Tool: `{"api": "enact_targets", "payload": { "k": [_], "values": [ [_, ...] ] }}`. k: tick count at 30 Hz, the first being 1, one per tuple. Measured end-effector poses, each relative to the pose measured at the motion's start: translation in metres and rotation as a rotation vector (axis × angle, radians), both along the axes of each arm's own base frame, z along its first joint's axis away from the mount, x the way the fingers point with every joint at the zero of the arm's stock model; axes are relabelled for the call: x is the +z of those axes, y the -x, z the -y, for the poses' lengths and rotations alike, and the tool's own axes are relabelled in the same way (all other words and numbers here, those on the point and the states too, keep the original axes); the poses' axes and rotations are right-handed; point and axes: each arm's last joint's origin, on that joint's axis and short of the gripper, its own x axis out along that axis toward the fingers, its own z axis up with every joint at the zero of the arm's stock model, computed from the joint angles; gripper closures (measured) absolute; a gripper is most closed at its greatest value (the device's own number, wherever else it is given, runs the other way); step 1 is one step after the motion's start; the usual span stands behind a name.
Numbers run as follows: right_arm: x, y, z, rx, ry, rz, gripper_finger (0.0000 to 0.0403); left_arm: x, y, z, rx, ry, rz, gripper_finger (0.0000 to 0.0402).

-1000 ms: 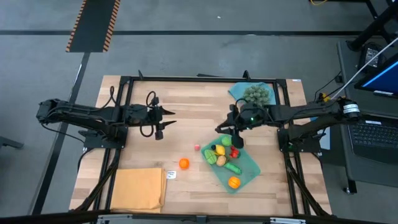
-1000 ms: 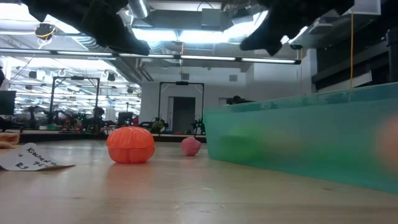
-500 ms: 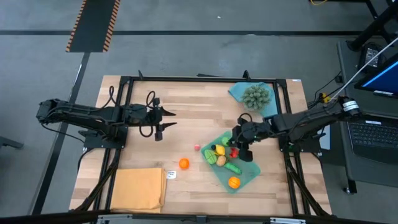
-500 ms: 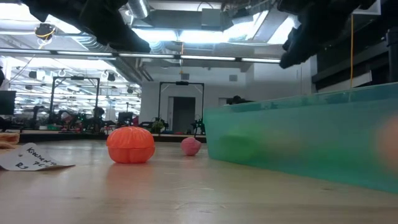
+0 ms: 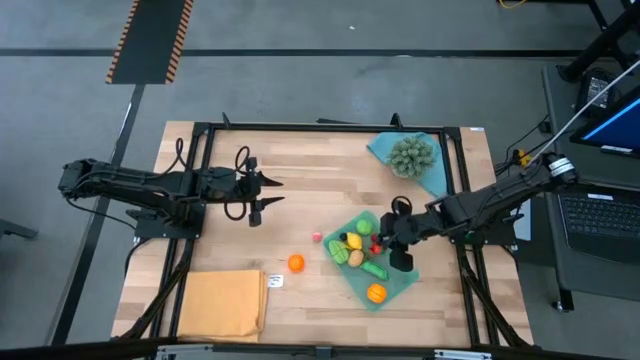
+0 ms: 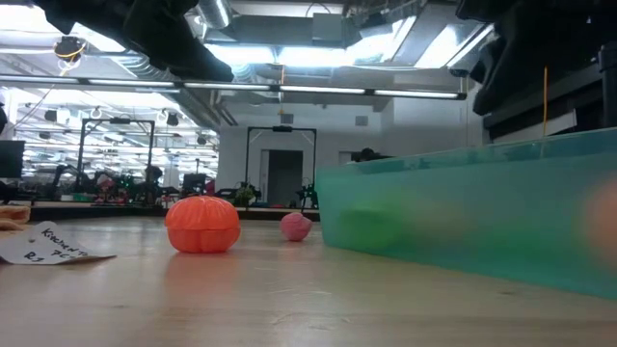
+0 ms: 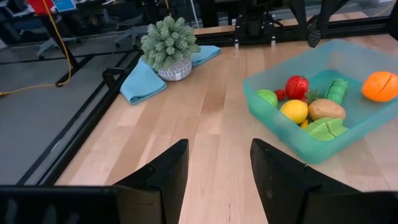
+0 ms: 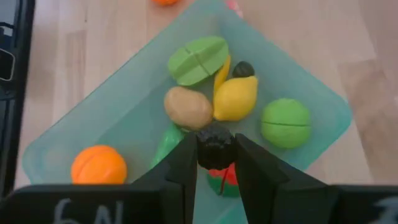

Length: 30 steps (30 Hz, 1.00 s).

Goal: Pick and placing Produce into tupperware
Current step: Put the blackberry into the green bin

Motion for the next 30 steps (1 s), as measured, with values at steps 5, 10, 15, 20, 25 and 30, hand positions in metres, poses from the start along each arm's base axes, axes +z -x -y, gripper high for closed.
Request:
{"api": "enact_targets", "payload": {
  "k": [5,10,15,20,25,30],
  "values": [
    [-0.007,0.002,-0.009,-0.028,-0.028,-0.049,0.0311,0.000,0.000,0.000,0.000,0.000,0.000,0.0236],
    [-0.024,0.003,-0.016,-0.108,-0.042,-0.178,0.0311,0.000,0.000,0.000,0.000,0.000,0.000,0.0236],
    [-0.038,0.001,-0.026,-0.127,-0.067,-0.261,0.0308,0.000,0.000,0.000,0.000,0.000,0.000,0.0236],
    [-0.043,0.002,-0.032,-0.149,-0.101,-0.299,0.0308,0.000,0.000,0.000,0.001,0.000,0.000,0.0236],
    [-0.050,0.002,-0.037,-0.155,-0.099,-0.334,0.0308,0.000,0.000,0.000,0.001,0.000,-0.001,0.0236],
    [-0.064,-0.002,-0.040,-0.159,-0.063,-0.387,0.0308,0.000,0.000,0.000,0.001,0.000,-0.001,0.0236]
  ]
}}
